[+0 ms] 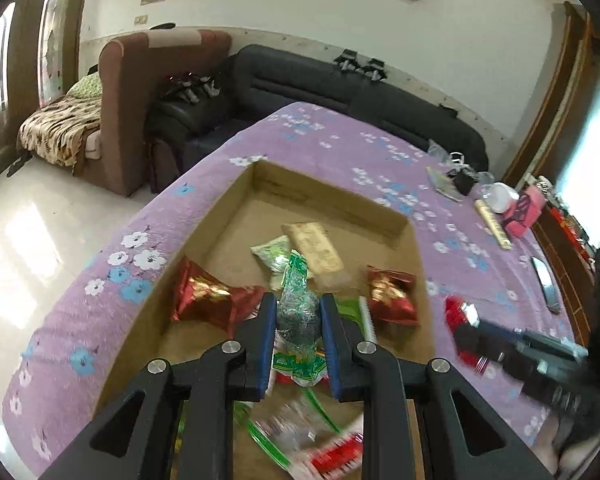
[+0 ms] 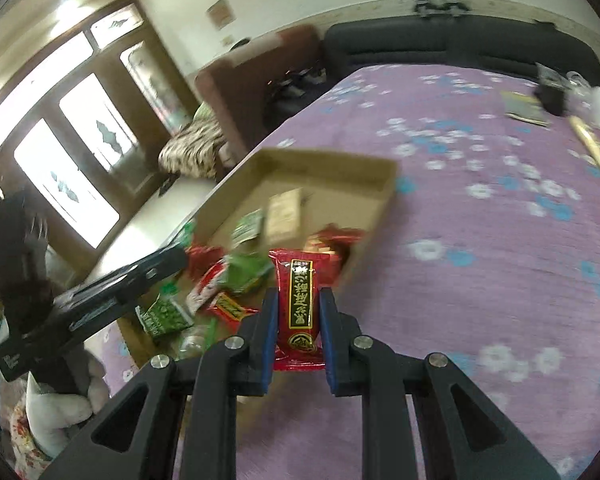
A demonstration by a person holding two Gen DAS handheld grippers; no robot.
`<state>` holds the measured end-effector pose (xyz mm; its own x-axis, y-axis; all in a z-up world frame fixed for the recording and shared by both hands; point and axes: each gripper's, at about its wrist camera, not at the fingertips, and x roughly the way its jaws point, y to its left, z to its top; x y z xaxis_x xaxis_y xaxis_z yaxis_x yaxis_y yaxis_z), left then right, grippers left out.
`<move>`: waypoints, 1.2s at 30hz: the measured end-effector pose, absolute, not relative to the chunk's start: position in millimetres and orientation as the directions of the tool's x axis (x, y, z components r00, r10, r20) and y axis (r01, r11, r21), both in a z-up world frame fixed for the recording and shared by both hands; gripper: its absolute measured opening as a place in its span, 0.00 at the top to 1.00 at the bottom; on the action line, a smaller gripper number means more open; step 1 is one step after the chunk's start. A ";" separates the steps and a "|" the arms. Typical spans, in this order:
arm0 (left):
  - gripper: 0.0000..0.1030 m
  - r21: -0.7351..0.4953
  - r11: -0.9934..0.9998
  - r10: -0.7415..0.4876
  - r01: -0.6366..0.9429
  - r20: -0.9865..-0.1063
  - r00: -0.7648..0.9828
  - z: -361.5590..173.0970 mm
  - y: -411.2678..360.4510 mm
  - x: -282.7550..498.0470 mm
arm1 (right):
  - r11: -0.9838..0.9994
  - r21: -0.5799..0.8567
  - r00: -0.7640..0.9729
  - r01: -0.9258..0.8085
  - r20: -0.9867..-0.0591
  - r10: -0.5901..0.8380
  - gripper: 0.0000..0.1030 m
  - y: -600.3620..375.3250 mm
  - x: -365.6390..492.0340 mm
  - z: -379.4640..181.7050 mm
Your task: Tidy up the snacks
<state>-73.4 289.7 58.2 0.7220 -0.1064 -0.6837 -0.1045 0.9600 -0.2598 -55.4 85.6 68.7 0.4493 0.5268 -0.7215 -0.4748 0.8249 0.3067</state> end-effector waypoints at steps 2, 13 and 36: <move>0.78 -0.265 0.957 -0.101 -0.120 -0.690 0.717 55.0 295.2 -65.7 | 0.824 0.296 0.432 -0.484 -0.737 0.519 0.82 104.8 -53.1 60.8; 0.51 -0.292 0.945 -0.093 -0.148 -0.673 0.734 60.2 301.4 -73.0 | 0.819 0.274 0.416 -0.503 -0.755 0.508 0.74 131.0 -50.1 43.9; 0.02 0.037 0.927 0.342 -0.374 -0.496 0.798 112.3 241.7 -177.7 | 0.859 0.288 0.569 -0.424 -0.652 0.500 0.50 60.0 -138.5 69.1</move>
